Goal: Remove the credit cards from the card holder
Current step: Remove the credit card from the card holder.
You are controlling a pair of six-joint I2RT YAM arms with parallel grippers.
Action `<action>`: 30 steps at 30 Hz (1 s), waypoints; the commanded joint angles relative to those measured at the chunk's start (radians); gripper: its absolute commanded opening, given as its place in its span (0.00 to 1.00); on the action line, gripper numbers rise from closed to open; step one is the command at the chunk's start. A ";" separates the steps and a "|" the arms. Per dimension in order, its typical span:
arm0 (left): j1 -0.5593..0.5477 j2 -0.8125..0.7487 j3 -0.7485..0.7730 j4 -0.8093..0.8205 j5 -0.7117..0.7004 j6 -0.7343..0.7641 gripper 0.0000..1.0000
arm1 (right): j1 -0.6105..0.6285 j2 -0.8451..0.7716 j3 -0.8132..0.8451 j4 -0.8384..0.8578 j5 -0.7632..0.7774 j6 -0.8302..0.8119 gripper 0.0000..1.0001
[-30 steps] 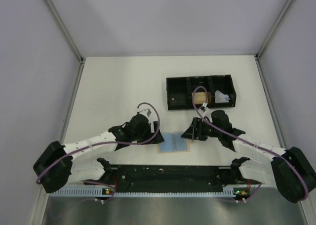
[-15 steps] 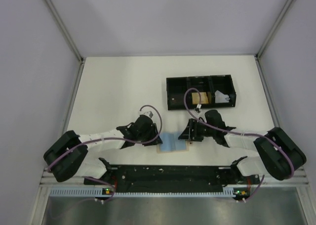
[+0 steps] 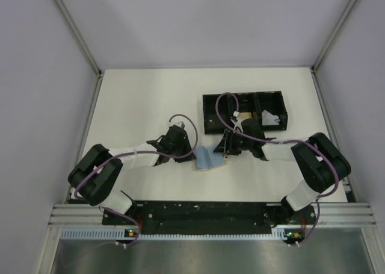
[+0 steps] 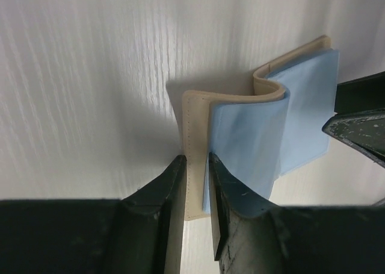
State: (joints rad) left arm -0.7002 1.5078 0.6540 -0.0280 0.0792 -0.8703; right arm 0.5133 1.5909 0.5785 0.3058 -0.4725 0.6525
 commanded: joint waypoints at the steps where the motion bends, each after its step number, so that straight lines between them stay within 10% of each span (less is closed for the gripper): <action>1: 0.016 0.009 0.075 -0.019 -0.058 0.069 0.28 | -0.033 0.027 0.052 -0.039 0.023 -0.044 0.43; 16: 0.024 -0.648 0.050 -0.378 -0.468 0.152 0.92 | -0.090 -0.621 0.086 -0.563 0.386 -0.215 0.70; 30: 0.024 -1.394 0.122 -0.521 -0.863 0.436 0.99 | -0.093 -1.175 0.300 -0.965 0.945 -0.359 0.92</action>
State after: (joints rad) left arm -0.6815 0.2108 0.7570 -0.5098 -0.6651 -0.5304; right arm 0.4290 0.4706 0.8146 -0.5598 0.3218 0.3531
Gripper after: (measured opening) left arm 0.987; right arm 0.918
